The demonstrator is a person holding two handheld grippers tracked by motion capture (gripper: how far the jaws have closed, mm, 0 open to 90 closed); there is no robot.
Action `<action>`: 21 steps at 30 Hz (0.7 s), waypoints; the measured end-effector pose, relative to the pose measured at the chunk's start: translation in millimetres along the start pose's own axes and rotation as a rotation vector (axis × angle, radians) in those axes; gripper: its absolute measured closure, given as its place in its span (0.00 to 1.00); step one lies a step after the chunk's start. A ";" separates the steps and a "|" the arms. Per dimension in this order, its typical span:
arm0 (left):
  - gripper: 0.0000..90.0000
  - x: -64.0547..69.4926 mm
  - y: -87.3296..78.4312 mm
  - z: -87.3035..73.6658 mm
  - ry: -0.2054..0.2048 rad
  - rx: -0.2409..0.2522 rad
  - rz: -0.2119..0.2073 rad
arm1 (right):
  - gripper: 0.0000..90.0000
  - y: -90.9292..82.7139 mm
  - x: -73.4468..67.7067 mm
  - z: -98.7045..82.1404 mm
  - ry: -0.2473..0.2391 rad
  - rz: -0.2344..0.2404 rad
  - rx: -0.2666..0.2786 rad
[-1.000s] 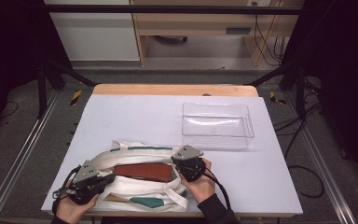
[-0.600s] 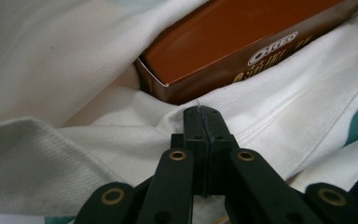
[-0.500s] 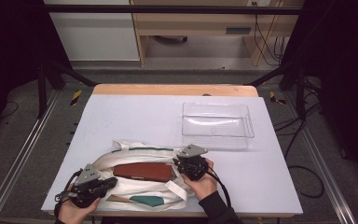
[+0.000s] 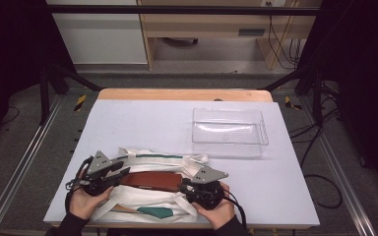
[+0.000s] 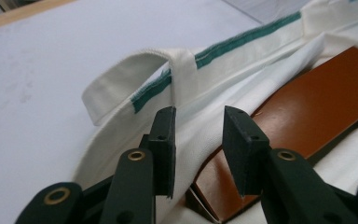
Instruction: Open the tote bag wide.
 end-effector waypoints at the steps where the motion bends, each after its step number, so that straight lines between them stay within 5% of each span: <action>1: 0.75 -0.5 2.7 -1.8 -0.004 -0.011 0.001 | 0.78 -0.6 -2.4 -2.3 -0.001 0.007 -0.009; 7: 0.97 -8.5 4.8 1.3 -0.023 -0.036 0.043 | 0.84 -3.0 -6.7 -20.6 -0.006 0.020 -0.049; 15: 0.99 -22.7 19.5 -2.2 -0.055 -0.046 0.083 | 0.89 3.0 -6.0 -44.5 0.017 0.046 -0.087; 21: 0.99 -30.7 33.3 -11.5 -0.079 -0.022 0.082 | 0.90 7.0 -9.2 -50.4 -0.022 0.034 -0.089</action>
Point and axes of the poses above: each handheld gripper's, and its own axes: y roughly forward along the jaws, z roughly out of its top, x roughly to its right, the point moved 9 cm from there along y, roughly forward along the jaws, and after that the axes turned 7 degrees about -z, right-handed, at the moved point
